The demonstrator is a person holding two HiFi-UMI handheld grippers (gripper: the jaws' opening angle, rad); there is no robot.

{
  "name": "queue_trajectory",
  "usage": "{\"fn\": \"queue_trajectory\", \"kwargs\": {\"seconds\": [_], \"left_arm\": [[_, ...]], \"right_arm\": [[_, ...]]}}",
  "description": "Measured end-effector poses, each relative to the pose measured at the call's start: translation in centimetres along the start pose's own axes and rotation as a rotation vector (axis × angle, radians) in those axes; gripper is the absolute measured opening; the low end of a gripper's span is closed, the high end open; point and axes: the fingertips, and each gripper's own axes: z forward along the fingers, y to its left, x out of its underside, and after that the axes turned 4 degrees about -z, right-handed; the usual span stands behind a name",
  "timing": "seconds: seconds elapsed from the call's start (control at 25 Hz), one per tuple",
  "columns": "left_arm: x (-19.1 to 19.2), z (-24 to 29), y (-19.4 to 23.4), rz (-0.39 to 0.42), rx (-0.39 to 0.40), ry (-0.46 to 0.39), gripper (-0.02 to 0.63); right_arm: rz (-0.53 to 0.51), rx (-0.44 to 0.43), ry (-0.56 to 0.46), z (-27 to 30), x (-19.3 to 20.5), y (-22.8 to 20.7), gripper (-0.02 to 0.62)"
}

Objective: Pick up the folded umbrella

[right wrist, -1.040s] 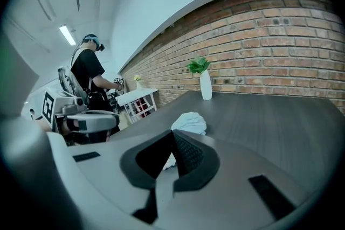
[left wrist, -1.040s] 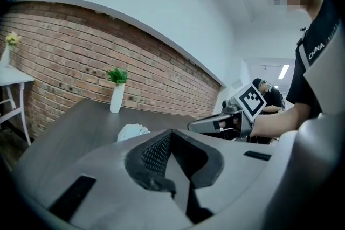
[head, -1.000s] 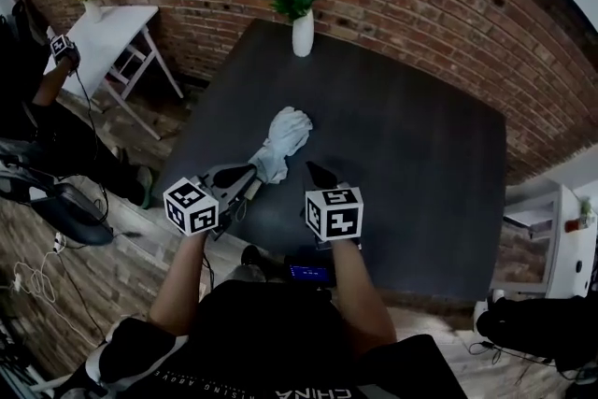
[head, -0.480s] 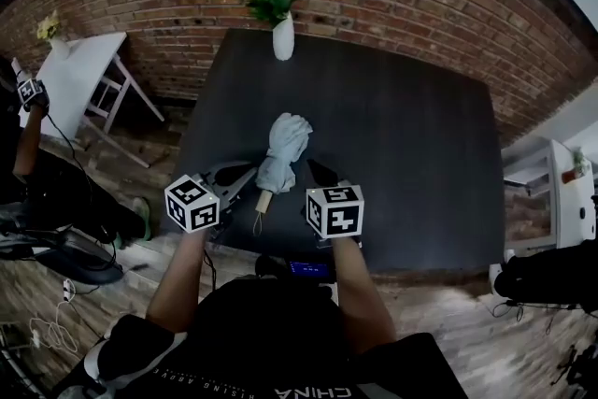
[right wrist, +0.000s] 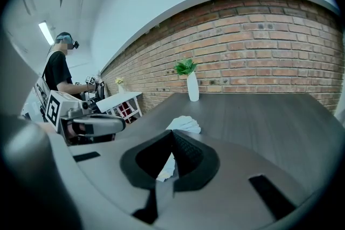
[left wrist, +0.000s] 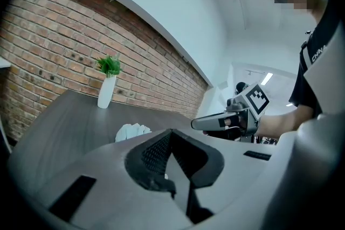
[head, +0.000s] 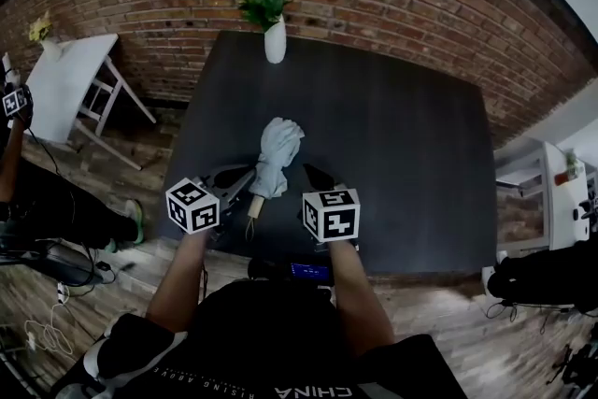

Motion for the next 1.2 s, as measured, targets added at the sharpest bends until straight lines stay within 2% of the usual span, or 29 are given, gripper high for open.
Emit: {"fn": "queue_trajectory", "kwargs": {"seconds": [0.2,0.64,0.76,0.84,1.08,1.2], "left_arm": [[-0.6,1.4,0.1,-0.027,-0.049,-0.028,0.003],[0.3,2.5,2.2,-0.052,-0.217,0.016,0.007],[0.7,3.1,2.6,-0.046,-0.250,0.046,0.098],[0.9,3.8,2.8,-0.036,-0.270,0.069,0.113],[2.4,6.7,3.4,-0.016,-0.319,0.178,0.311],[3.4,7.7,4.1,0.010,-0.366,0.235,0.359]], "right_arm": [[-0.019,-0.027,-0.013,-0.4,-1.1,-1.7,0.009],[-0.007,-0.072,-0.014,-0.8,-0.9,-4.2,0.009],[0.002,-0.086,-0.014,-1.0,-0.5,-4.9,0.008],[0.002,-0.094,-0.015,-1.2,-0.4,-5.6,0.009],[0.003,-0.136,-0.003,-1.6,0.2,-7.7,0.009],[-0.012,-0.163,0.007,-1.3,0.3,-8.5,0.009]]}}
